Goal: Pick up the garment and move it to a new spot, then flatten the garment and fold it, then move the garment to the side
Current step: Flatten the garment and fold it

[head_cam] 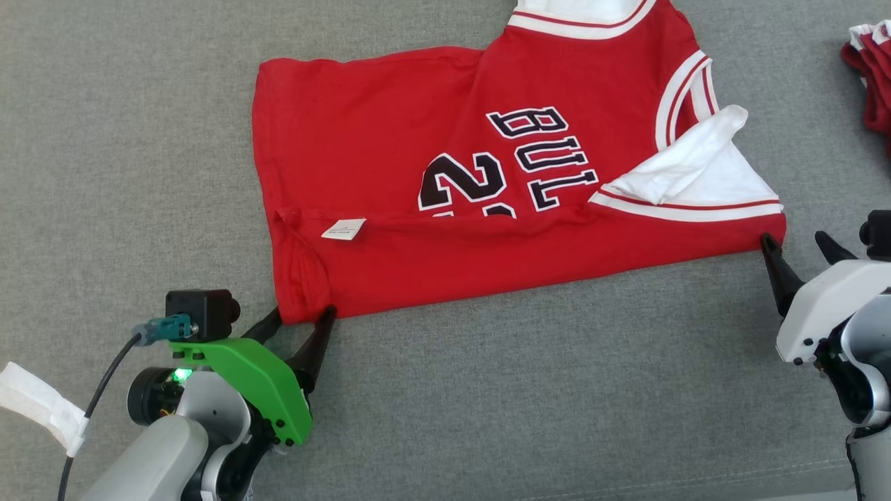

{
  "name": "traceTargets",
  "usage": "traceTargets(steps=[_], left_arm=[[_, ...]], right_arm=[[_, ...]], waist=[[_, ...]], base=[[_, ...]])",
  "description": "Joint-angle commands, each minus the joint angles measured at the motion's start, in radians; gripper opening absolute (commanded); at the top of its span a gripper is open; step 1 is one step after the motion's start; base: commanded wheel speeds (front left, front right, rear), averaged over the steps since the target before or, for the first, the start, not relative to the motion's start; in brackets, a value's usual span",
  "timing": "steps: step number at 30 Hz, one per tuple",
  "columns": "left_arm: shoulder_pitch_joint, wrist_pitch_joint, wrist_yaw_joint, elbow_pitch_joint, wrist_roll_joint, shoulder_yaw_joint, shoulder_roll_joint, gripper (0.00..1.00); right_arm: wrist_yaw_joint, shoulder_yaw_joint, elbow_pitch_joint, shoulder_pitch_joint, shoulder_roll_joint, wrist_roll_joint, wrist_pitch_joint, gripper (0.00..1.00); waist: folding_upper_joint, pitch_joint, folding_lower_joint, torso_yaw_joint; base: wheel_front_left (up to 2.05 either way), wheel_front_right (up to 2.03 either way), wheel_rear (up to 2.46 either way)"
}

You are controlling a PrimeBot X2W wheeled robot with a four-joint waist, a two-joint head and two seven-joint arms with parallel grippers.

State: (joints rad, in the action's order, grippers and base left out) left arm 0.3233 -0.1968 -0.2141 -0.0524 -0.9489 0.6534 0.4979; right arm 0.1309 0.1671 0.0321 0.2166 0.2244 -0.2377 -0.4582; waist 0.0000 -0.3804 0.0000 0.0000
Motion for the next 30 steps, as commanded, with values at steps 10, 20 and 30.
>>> traceTargets(steps=[10,20,30], left_arm=[[0.019,-0.022,0.093,-0.084,-0.034,0.036,-0.028,0.00],[-0.114,-0.060,0.132,0.053,-0.090,0.042,0.084,0.00],[-0.299,-0.042,0.065,0.200,-0.104,0.064,0.139,1.00]], right_arm=[[-0.001,0.000,0.076,0.053,-0.003,-0.059,-0.059,0.00],[-0.001,0.059,-0.024,-0.099,0.091,-0.195,-0.170,0.00],[-0.001,0.096,-0.156,-0.300,0.099,-0.239,-0.278,1.00]], waist=[[0.0000,0.008,0.0000,0.024],[0.0000,0.114,0.0000,0.028],[0.0000,0.093,0.0000,0.028]], base=[[0.00,0.00,0.00],[0.00,0.00,0.00],[0.00,0.00,0.00]])
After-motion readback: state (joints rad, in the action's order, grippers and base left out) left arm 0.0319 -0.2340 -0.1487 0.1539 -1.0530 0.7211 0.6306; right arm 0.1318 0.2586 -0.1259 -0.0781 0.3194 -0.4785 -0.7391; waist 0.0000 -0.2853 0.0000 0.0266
